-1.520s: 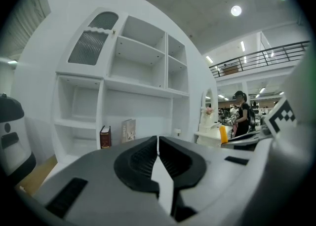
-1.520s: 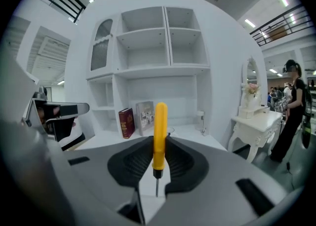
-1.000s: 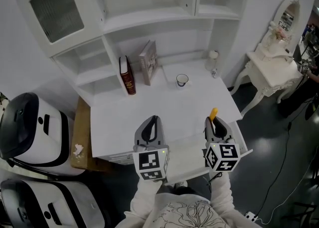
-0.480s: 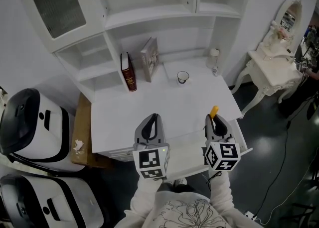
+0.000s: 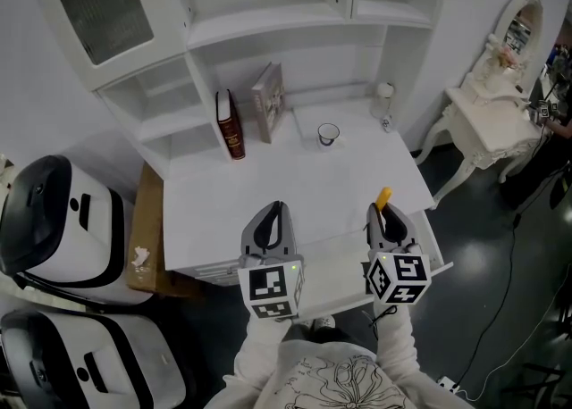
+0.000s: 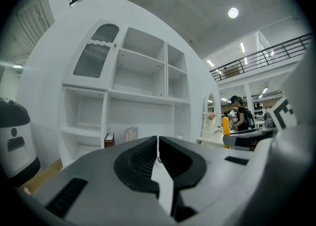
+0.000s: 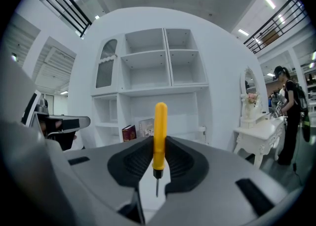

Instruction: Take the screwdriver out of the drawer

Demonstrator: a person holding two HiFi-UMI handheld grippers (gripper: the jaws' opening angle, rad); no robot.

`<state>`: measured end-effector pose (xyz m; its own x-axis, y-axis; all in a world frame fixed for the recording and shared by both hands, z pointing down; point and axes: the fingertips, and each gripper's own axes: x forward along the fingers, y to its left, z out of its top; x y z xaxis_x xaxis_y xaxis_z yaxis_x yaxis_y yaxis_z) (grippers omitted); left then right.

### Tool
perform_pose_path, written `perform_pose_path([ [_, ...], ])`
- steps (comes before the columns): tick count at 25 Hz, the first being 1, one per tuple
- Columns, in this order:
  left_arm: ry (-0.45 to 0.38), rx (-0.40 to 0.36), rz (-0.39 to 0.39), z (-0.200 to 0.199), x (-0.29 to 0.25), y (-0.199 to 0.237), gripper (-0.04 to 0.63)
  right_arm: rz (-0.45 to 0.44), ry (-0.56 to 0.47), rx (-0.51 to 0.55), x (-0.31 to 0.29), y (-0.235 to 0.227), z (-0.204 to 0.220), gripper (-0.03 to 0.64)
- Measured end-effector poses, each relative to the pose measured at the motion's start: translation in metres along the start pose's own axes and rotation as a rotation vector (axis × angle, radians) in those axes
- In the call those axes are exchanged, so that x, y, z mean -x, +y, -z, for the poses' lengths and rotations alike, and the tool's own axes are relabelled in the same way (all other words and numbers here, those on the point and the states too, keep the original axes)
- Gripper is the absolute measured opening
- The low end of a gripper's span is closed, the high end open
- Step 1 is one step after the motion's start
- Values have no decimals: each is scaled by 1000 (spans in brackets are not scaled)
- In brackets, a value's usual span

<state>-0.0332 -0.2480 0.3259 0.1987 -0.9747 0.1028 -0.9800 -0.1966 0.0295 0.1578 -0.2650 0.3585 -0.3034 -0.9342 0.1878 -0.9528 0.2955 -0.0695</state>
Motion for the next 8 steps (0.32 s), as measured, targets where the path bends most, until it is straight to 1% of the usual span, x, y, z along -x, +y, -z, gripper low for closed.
perform_pose_path([
  [8, 1, -2, 4, 1, 0, 0, 12, -1, 4, 3, 0, 1, 2, 71],
])
